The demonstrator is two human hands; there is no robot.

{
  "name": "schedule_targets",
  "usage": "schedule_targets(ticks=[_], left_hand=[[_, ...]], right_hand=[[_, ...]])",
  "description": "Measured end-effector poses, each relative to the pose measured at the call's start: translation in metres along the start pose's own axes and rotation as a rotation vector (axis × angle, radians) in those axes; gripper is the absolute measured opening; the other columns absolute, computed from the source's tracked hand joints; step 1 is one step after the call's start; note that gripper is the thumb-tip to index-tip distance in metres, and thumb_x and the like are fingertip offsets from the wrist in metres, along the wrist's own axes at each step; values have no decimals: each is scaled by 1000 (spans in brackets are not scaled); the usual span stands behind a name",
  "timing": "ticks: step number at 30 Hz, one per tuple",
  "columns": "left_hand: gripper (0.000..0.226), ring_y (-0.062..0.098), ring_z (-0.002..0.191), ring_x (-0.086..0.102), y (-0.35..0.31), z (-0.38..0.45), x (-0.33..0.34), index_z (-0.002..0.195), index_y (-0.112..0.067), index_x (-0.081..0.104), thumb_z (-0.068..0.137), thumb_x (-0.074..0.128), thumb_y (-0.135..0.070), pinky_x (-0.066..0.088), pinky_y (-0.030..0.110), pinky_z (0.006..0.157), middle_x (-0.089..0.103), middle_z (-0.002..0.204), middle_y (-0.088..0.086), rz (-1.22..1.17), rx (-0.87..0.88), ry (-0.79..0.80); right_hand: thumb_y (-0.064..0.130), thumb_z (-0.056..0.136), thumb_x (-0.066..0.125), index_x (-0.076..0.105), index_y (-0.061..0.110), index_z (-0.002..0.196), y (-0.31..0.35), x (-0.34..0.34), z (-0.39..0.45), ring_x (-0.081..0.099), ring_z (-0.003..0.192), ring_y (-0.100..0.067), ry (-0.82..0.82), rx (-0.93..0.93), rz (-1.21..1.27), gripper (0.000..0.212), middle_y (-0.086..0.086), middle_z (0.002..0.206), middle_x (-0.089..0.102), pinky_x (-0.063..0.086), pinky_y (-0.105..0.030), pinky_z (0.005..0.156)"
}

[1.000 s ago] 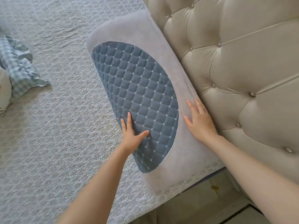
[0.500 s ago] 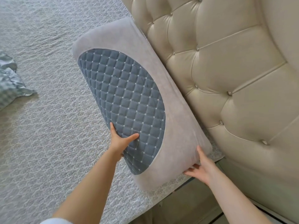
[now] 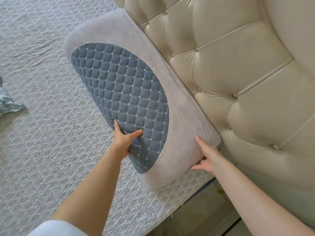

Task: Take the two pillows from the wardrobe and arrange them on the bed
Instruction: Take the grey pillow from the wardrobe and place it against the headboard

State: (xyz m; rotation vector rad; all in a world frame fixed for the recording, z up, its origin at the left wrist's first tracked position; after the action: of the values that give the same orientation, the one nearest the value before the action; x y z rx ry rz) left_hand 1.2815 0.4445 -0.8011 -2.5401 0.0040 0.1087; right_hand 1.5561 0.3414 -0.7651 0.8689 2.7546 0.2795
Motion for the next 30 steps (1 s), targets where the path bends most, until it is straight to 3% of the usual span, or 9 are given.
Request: schedule_targets(ticks=[3,9,14,17,19,20,23,26,30], left_hand=[[130,38,141,34,0,1,3,153,-47,-8,70,88,-20,37,71,101,19,163,0,85,-21,-35],[121,33,146,28,-3,-6,15,157,-31,-2,74,86,-23,34,62,110,22,162,6,220,81,-194],[96,28,146,29,8,-30,16,159,-23,8,87,72,-23,30,50,116,24,162,5,379,172,-153],[78,25,124,52,12,-54,11,156,-20,23,91,65,-15,47,38,98,37,156,7,466,159,-77],[63,13,92,60,13,-75,10,151,-18,37,92,62,-15,52,27,72,50,145,8,536,185,-25],[58,12,92,62,14,-86,10,148,-17,43,93,61,-15,53,26,70,54,141,7,556,213,1],[45,19,115,61,19,-125,9,140,-13,52,96,58,-13,58,30,78,61,134,4,524,297,14],[34,14,101,66,30,-175,3,129,-12,64,96,56,-13,52,19,72,71,117,3,390,355,-99],[27,10,97,67,61,-253,-20,118,-16,70,94,60,-16,51,26,86,75,104,-1,295,384,-250]], right_hand=[[47,80,72,31,22,145,4,5,4,39,131,-46,-24,36,-41,81,-18,150,35,45,-73,82],[52,86,64,27,21,148,8,14,-1,35,134,-46,-73,68,-102,79,-16,154,29,44,-73,86],[32,95,57,31,17,146,-3,9,-19,39,132,-46,-39,44,-120,59,-21,153,30,45,-68,91],[26,97,55,26,15,149,-13,5,-38,39,133,-44,-16,1,-163,61,-20,155,27,42,-64,99],[24,98,53,27,12,150,-20,3,-54,42,132,-40,6,-51,-216,60,-17,155,30,40,-60,102],[23,98,52,28,10,149,-24,2,-63,44,131,-38,22,-82,-241,58,-16,153,33,41,-57,103],[21,99,50,37,6,142,-37,0,-93,50,122,-33,71,-194,-369,48,-17,143,45,42,-48,100],[22,98,48,40,8,141,-51,-1,-128,54,115,-30,104,-376,-579,46,-15,134,52,45,-44,97],[21,98,49,41,10,140,-75,-4,-175,51,105,-21,169,-636,-802,44,-9,130,52,45,-33,84]])
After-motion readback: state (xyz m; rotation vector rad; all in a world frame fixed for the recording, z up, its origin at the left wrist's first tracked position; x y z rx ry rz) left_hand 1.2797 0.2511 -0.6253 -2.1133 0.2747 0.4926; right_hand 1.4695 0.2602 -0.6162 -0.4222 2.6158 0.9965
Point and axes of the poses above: each hand's wrist, its own z-axis towards the middle knuckle, its own x-axis out of the palm, y = z × x, the point moved 1 cm from there along z, towards the middle knuckle
